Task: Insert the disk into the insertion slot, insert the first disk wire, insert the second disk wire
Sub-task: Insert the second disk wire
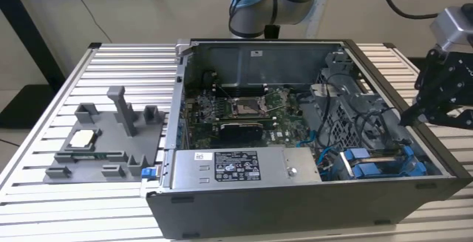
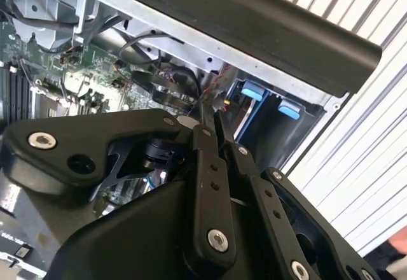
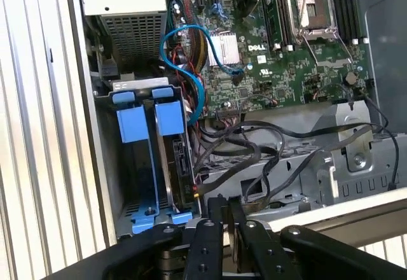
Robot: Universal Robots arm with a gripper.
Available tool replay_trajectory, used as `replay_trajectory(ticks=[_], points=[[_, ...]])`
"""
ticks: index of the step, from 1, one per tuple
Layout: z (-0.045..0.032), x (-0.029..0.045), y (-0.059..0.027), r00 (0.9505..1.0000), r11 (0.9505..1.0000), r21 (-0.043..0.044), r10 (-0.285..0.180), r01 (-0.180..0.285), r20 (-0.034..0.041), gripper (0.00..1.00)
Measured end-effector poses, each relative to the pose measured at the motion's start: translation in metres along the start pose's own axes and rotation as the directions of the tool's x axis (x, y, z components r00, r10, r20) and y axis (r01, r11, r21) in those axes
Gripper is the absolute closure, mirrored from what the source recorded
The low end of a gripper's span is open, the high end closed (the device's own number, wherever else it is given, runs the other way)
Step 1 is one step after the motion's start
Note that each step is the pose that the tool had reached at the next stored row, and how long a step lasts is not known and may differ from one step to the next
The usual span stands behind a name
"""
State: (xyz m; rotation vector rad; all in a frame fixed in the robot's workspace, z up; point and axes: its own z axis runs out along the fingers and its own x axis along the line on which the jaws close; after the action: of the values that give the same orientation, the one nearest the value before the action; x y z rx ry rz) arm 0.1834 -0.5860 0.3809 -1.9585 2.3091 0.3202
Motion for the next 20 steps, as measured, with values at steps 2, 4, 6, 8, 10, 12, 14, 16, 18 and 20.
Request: replay_trajectory(ticks=[2, 4, 6, 8, 10, 12, 14, 16, 18, 20], points=[[-0.0012, 0.0002, 0.0033, 1.0000, 1.0000, 0.0000, 0.000, 0.000, 0.0002, 0.84], [-0.0013, 0.0003, 0.0035, 1.0000, 1.0000, 0.0000, 0.000, 0.000, 0.0002, 0.84], [-0.0014, 0.0003, 0.0035, 1.0000, 1.0000, -0.0001, 0.000, 0.000, 0.0001, 0.84], [-0.0015, 0.0002, 0.0038, 1.0000, 1.0000, 0.0000, 0.000, 0.000, 0.0000, 0.84], [-0.0013, 0.0005, 0.0073, 1.0000, 1.0000, 0.0008, 0.000, 0.000, 0.0000, 0.84], [-0.0005, -0.0001, 0.0135, 1.0000, 1.0000, 0.0021, 0.000, 0.000, 0.0002, 0.84], [0.0003, 0.0000, 0.0211, 1.0000, 1.0000, 0.0045, -0.001, 0.001, 0.0008, 0.84], [0.0008, 0.0011, 0.0285, 1.0000, 1.0000, 0.0077, -0.002, 0.002, 0.0012, 0.84], [0.0011, 0.0021, 0.0346, 1.0000, 0.9999, 0.0106, -0.002, 0.002, 0.0016, 0.84], [0.0016, 0.0033, 0.0413, 1.0000, 0.9999, 0.0144, -0.003, 0.003, 0.0022, 0.84]])
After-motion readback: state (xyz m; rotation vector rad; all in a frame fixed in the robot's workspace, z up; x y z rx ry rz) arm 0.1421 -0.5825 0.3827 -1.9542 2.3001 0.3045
